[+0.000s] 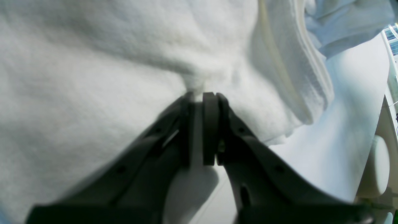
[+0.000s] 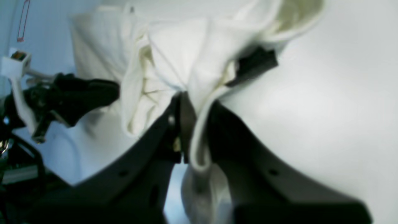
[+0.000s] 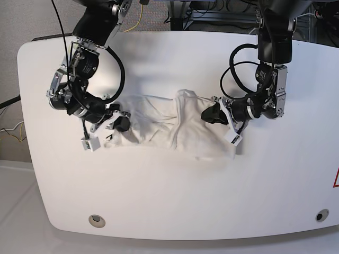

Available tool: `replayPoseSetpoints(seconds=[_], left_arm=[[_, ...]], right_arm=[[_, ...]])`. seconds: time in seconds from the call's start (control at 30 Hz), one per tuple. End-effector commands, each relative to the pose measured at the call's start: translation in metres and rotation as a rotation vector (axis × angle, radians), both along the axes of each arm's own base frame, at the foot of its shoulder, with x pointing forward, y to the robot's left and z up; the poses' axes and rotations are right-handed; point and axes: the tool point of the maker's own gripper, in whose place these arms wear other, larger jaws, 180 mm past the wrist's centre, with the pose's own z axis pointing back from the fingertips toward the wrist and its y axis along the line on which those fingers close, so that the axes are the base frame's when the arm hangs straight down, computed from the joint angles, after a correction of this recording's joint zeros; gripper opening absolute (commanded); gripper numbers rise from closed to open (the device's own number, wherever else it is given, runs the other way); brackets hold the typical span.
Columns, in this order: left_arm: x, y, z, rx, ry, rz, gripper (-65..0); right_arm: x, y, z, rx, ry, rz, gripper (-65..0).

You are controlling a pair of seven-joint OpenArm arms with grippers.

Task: Fold the T-shirt properly
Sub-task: 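Lower the right gripper onto the free band end and grasp it, then fold the gripped band end with the right gripper over toward the left gripper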

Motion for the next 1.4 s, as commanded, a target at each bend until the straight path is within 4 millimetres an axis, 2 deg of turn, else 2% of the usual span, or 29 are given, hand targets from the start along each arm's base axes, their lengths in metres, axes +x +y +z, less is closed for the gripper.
replayPoseSetpoints(seconds=[0.0, 0.2, 0.63, 0.93, 1.37], left_arm=[[-0.026, 0.026, -0.032, 0.182, 0.12, -0.055, -60.3], [-0.025, 0.026, -0.032, 0.182, 0.118, -0.055, -60.3], [-0.026, 0.025, -0.032, 0.181, 0.12, -0.055, -60.3], [-0.026, 0.025, -0.032, 0.181, 0.12, -0.055, -60.3], [-0.026, 0.024, -0.032, 0.181, 0.12, -0.056, -60.3]], right_arm=[[0.012, 0.01, 0.02, 0.012, -0.073, 0.026, -65.0], [0.011, 0.045, 0.024, 0.044, -0.079, 0.097, -65.0], [0.014, 0.092, 0.045, 0.094, -0.132, 0.183, -65.0], [0.02, 0.103, 0.057, 0.099, -0.166, 0.215, -65.0], [0.026, 0.134, 0.08, 0.107, -0.257, 0.301, -65.0]])
